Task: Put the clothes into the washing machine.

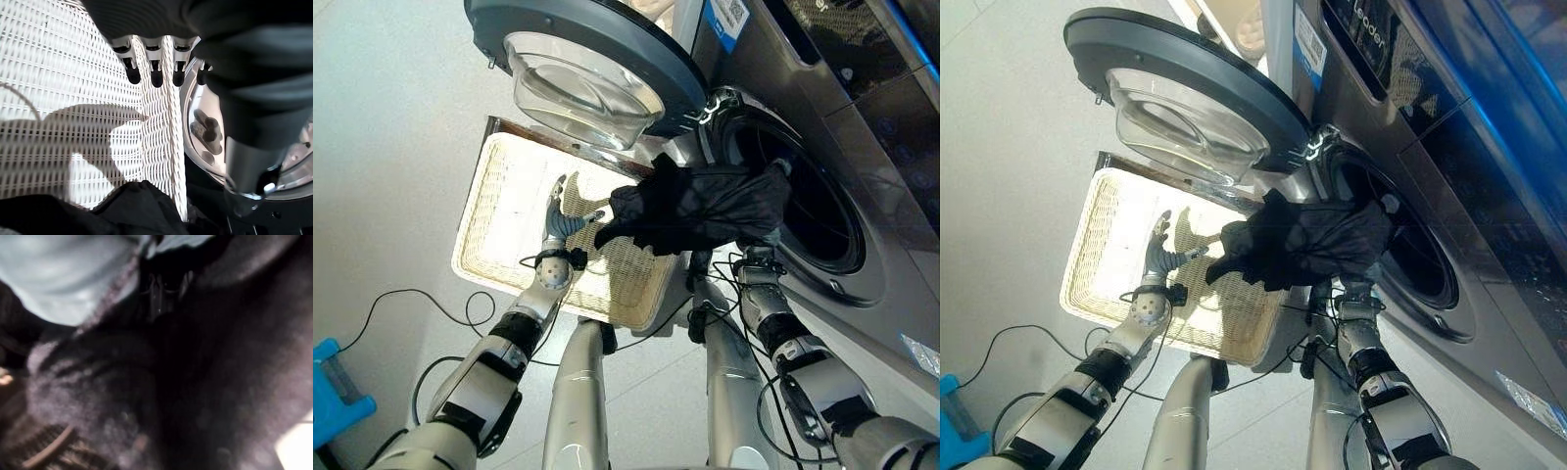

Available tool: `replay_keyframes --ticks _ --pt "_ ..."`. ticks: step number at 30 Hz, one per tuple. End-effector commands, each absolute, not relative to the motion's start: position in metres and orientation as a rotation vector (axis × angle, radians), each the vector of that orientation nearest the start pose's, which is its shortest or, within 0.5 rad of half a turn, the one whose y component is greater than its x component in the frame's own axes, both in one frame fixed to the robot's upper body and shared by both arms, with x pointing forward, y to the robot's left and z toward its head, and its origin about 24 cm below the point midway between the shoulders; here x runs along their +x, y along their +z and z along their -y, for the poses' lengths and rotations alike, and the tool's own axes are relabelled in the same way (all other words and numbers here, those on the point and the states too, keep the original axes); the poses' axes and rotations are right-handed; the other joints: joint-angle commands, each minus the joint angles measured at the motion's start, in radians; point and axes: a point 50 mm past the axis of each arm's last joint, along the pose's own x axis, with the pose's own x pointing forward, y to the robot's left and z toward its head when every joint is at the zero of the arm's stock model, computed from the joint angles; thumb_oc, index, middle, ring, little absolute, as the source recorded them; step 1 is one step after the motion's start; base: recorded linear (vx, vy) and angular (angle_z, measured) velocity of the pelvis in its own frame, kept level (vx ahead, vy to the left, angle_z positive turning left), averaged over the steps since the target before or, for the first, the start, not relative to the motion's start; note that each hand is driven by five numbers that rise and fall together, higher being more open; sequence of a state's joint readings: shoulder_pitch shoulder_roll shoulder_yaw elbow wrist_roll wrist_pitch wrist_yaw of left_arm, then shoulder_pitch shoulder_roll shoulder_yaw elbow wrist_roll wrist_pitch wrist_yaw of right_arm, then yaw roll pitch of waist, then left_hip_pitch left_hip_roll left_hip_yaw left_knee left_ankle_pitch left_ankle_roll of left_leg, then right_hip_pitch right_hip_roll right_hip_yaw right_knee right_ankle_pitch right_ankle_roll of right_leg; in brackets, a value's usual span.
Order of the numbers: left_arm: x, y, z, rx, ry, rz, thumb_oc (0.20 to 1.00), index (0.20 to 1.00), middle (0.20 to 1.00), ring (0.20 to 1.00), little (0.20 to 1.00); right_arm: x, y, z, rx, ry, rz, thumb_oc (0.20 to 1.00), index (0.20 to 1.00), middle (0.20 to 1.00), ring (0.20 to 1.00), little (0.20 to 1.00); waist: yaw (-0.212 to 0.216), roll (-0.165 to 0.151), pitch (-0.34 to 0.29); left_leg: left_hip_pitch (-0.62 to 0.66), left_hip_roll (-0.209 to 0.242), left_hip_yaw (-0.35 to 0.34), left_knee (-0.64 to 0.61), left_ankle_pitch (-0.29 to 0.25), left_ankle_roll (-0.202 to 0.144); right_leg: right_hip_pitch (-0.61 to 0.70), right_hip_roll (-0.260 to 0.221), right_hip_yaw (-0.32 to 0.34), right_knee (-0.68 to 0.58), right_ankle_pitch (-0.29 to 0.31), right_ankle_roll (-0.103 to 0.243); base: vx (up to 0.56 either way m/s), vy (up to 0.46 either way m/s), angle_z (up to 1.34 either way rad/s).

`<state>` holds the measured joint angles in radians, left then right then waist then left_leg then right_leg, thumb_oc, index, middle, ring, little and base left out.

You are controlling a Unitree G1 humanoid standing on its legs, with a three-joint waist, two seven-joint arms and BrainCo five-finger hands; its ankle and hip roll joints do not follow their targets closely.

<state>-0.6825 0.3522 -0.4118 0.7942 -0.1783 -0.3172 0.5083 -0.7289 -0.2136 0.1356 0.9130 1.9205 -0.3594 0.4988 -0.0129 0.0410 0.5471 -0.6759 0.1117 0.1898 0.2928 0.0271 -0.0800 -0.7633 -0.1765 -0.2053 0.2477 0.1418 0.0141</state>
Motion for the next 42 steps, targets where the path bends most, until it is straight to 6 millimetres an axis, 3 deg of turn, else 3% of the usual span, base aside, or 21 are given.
replay_keyframes --ticks 1,11,12,19,22,26,37,42 --pt "0.367 0.104 -0.161 0.353 0.194 0.284 1.0 1.0 1.0 1.0 1.0 0.375 0.108 0.195 1.543 0.053 0.551 0.2 0.2 0.2 0.2 0.2 0.007 0.034 -0.027 -0.015 -0.066 0.049 -0.047 0.001 -0.019 0.009 0.005 -0.053 0.109 -0.109 0.117 0.0 0.0 0.0" --pt "0.37 0.106 -0.161 0.357 0.186 0.271 1.0 1.0 1.0 1.0 1.0 0.381 0.121 0.208 1.609 -0.061 0.586 0.2 0.2 0.2 0.2 0.2 0.012 0.04 -0.027 -0.017 -0.068 0.048 -0.037 -0.013 -0.019 0.006 -0.003 -0.057 0.123 -0.117 0.123 0.0 -0.016 0.0" --pt "0.373 0.111 -0.162 0.368 0.176 0.281 1.0 1.0 1.0 1.0 1.0 0.386 0.136 0.233 1.615 -0.18 0.616 0.2 0.2 0.2 0.2 0.2 0.018 0.048 -0.027 -0.039 -0.073 0.044 -0.025 -0.014 -0.018 -0.013 -0.011 -0.064 0.126 -0.106 0.121 -0.02 -0.061 0.0" --pt "0.375 0.119 -0.164 0.373 0.16 0.289 1.0 1.0 1.0 1.0 1.0 0.385 0.169 0.274 1.612 -0.341 0.721 0.2 0.2 0.2 0.2 0.2 0.027 0.065 -0.027 -0.059 -0.079 0.038 -0.011 -0.022 -0.02 -0.036 -0.021 -0.069 0.138 -0.102 0.121 0.0 -0.014 -0.01" --pt "0.37 0.118 -0.166 0.38 0.15 0.291 1.0 1.0 1.0 1.0 1.0 0.376 0.198 0.292 1.615 -0.402 0.87 0.2 0.2 0.2 0.2 0.2 0.03 0.071 -0.027 -0.073 -0.082 0.037 -0.002 -0.027 -0.017 -0.049 -0.024 -0.071 0.144 -0.1 0.119 -0.01 -0.023 -0.02" --pt "0.363 0.111 -0.169 0.383 0.147 0.28 1.0 1.0 1.0 1.0 1.0 0.363 0.214 0.308 1.615 -0.501 0.988 0.2 0.2 0.2 0.2 0.2 0.03 0.071 -0.027 -0.07 -0.08 0.034 0.005 -0.035 -0.016 -0.05 -0.023 -0.069 0.153 -0.103 0.119 0.0 0.0 0.0" --pt "0.354 0.101 -0.177 0.385 0.151 0.262 1.0 1.0 1.0 1.0 1.0 0.33 0.225 0.367 1.561 -0.752 1.112 0.2 0.2 0.2 0.2 0.2 0.022 0.073 -0.027 -0.04 -0.073 0.041 0.01 -0.044 -0.014 -0.026 -0.03 -0.069 0.164 -0.11 0.123 0.0 0.0 0.0" --pt "0.352 0.098 -0.175 0.38 0.157 0.255 1.0 1.0 1.0 1.0 1.0 0.328 0.228 0.374 1.557 -0.793 1.077 0.2 0.2 0.2 0.2 0.2 0.019 0.076 -0.027 -0.042 -0.075 0.043 0.006 -0.034 -0.013 -0.028 -0.031 -0.068 0.157 -0.102 0.12 0.0 0.0 0.0"
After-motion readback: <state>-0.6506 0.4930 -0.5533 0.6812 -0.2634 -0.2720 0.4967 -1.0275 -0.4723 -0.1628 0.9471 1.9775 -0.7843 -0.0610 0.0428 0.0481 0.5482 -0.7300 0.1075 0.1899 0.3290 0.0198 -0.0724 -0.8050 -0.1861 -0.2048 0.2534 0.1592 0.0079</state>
